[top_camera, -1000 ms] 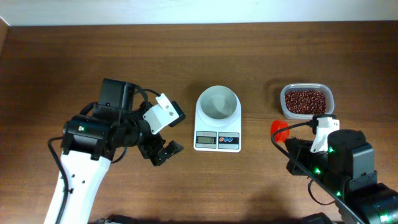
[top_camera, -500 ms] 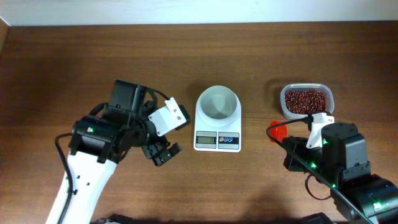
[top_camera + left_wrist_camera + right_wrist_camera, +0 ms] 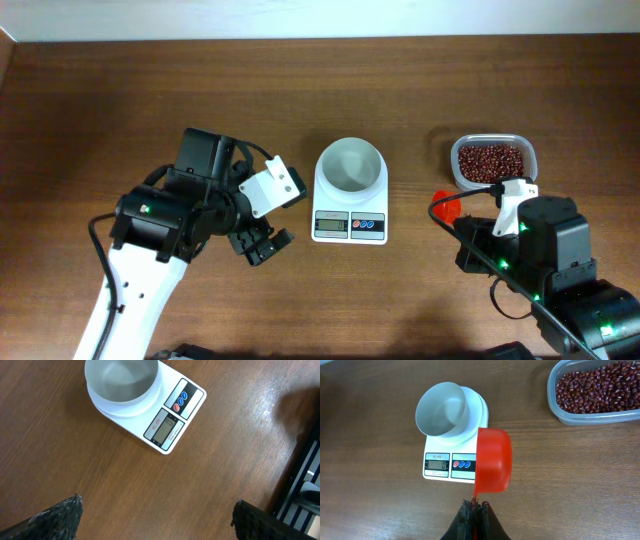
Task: Scoop and weigh 50g on scale
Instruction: 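Lower the scoop with the right gripper into the red beans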
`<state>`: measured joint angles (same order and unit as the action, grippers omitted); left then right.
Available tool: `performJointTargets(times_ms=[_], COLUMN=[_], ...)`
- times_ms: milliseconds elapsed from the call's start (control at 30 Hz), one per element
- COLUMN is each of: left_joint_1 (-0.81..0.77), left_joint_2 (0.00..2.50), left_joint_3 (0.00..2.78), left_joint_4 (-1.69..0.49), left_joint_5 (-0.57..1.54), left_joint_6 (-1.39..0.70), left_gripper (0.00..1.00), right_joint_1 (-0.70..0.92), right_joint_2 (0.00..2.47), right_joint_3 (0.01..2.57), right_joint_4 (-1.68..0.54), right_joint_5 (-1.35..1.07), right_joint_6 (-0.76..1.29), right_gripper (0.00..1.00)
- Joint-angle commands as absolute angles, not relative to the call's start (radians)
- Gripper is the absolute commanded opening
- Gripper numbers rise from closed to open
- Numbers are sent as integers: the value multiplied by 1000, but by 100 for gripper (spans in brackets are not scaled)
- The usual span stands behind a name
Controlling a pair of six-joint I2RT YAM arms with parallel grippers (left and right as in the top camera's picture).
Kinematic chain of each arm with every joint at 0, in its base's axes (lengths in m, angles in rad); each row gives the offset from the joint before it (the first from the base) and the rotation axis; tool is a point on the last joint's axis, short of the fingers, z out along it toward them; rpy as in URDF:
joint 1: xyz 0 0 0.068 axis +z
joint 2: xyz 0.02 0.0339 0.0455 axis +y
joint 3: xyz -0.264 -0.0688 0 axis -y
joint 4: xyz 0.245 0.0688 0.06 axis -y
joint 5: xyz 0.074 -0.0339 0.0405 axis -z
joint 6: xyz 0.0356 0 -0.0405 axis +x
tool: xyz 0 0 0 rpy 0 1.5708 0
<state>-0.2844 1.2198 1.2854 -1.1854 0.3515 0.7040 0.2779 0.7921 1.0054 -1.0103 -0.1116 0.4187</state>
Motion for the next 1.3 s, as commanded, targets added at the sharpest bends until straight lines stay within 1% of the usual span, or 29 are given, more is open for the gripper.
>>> performJointTargets(times_ms=[0, 300, 467, 567, 1033, 1267], left_joint_1=[-288, -288, -288, -288, -288, -288], left_joint_2=[1225, 1225, 1225, 1225, 1225, 1225], left_joint_3=[1291, 1291, 1291, 1291, 1291, 1291], left_joint_4=[-1182, -1183, -1183, -1183, -1183, -1183], left_joint_5=[374, 373, 373, 373, 373, 373], left_joint_6=[720, 720, 720, 720, 720, 720], left_gripper=[99, 99, 99, 99, 99, 99], right_joint_1=[273, 273, 273, 273, 273, 273], right_joint_2=[793, 793, 793, 793, 793, 798], right_joint_3=[1031, 1031, 1031, 1031, 1031, 1031], right_joint_4=[-1007, -1002, -1026, -1063, -1066, -1005], right_joint_5=[-117, -120, -129, -128, -120, -120], right_joint_6=[416, 432, 514, 513, 513, 513], right_gripper=[4, 4, 4, 4, 4, 4])
